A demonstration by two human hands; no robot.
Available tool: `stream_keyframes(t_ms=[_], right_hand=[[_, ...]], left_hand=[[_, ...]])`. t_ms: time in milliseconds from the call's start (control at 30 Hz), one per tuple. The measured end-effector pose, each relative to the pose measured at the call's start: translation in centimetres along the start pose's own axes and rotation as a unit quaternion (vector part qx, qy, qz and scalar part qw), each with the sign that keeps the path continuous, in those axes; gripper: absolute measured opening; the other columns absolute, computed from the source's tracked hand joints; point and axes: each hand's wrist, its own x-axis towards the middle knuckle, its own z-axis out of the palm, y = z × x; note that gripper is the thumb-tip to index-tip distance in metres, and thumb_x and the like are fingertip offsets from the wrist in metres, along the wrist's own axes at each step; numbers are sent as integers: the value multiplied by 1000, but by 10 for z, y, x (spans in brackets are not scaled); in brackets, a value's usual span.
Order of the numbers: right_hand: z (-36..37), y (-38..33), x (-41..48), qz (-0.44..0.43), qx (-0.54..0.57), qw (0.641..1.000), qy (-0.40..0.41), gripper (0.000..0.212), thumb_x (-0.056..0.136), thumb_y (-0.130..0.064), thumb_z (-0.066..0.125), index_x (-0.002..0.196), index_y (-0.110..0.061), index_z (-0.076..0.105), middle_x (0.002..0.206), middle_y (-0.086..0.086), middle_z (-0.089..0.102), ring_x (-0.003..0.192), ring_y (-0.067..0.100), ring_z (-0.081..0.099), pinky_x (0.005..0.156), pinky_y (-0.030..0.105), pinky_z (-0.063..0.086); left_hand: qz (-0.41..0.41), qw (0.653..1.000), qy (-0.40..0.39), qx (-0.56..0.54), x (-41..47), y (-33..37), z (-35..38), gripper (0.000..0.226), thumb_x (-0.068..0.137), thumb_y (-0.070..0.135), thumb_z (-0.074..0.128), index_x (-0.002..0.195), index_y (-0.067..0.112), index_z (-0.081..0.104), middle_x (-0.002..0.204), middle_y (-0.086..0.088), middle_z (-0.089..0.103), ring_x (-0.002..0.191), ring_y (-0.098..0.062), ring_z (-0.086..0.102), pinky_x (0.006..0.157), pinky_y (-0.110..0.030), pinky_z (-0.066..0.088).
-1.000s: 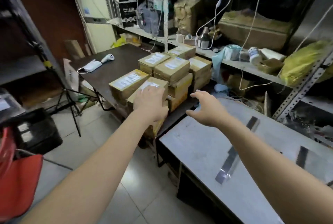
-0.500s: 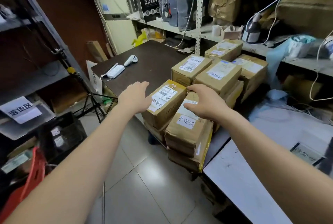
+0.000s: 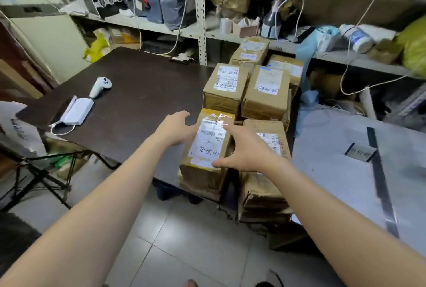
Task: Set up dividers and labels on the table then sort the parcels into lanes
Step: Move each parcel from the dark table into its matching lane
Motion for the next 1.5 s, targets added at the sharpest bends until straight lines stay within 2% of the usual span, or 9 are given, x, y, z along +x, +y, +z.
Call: stream_keyframes(t_ms=[67, 167, 533, 767, 967, 1167, 1233, 1333, 1500], right_hand=[[8, -10, 1, 39, 30, 999, 11, 96, 69, -55, 85, 150, -28, 41, 139, -4, 59, 127, 22, 55, 99, 41, 50], [20, -27, -2, 84, 88, 992, 21, 75, 82, -42, 80, 147, -30, 45, 132, -4, 65, 121, 23, 59, 95, 37, 51], [-3, -60, -19, 93, 214, 961, 146, 55, 81, -24, 78, 131, -26, 58, 125, -2, 69, 114, 22, 64, 96, 47, 54], [-52, -20, -79, 75, 275, 930, 230, 54, 82, -33, 80, 132, -26, 61, 124, -7, 69, 114, 15, 63, 98, 42, 53], [-93, 60, -165, 77, 306, 904, 288, 55, 71, -40, 79, 122, -31, 65, 116, -10, 74, 107, 15, 68, 94, 45, 56], [-138, 169, -261, 87, 325, 887, 314, 54, 80, -25, 81, 131, -28, 63, 122, -9, 71, 109, 13, 66, 97, 42, 56], [-151, 208, -289, 100, 332, 879, 327, 55, 81, -25, 79, 133, -29, 61, 121, -11, 71, 107, 11, 67, 95, 41, 57], [-165, 266, -323, 136, 340, 859, 359, 54, 82, -24, 78, 132, -32, 60, 120, -14, 71, 107, 9, 68, 92, 41, 59], [-178, 359, -351, 190, 351, 843, 361, 50, 87, -15, 73, 133, -32, 59, 119, -17, 70, 102, 3, 67, 82, 30, 59]], left_hand=[[-16, 997, -44, -65, 4, -7, 8, 52, 94, 43, 59, 139, 17, 56, 133, -6, 62, 107, -25, 64, 83, -40, 60], [-5, 984, -88, -155, 4, -14, 23, 20, 98, 29, 50, 100, 16, 65, 97, -7, 69, 70, -21, 61, 46, -28, 50], [41, 990, 34, -134, -21, 8, -12, 25, 87, 29, 49, 82, 9, 63, 69, -1, 61, 64, -26, 51, 60, -31, 40], [99, 986, 74, -110, -84, 93, -21, 31, 81, 38, 55, 84, 13, 72, 79, -10, 73, 77, -36, 68, 73, -46, 59], [130, 979, 85, -135, -146, 196, 36, 27, 92, 33, 58, 88, 10, 71, 81, -9, 68, 68, -29, 61, 52, -29, 42], [178, 966, 27, -187, -197, 303, 121, 24, 92, 27, 59, 79, 9, 67, 70, -3, 62, 67, -25, 59, 56, -30, 46], [198, 958, -18, -204, -212, 341, 151, 17, 93, 24, 58, 89, 16, 72, 82, 0, 73, 74, -20, 70, 64, -32, 55], [224, 945, -82, -223, -233, 395, 198, 21, 95, 18, 58, 110, 24, 71, 93, 3, 76, 78, -17, 75, 55, -28, 56], [241, 929, -178, -217, -233, 465, 285, 29, 93, 9, 61, 116, 26, 67, 104, 7, 72, 81, -8, 69, 53, -24, 52]])
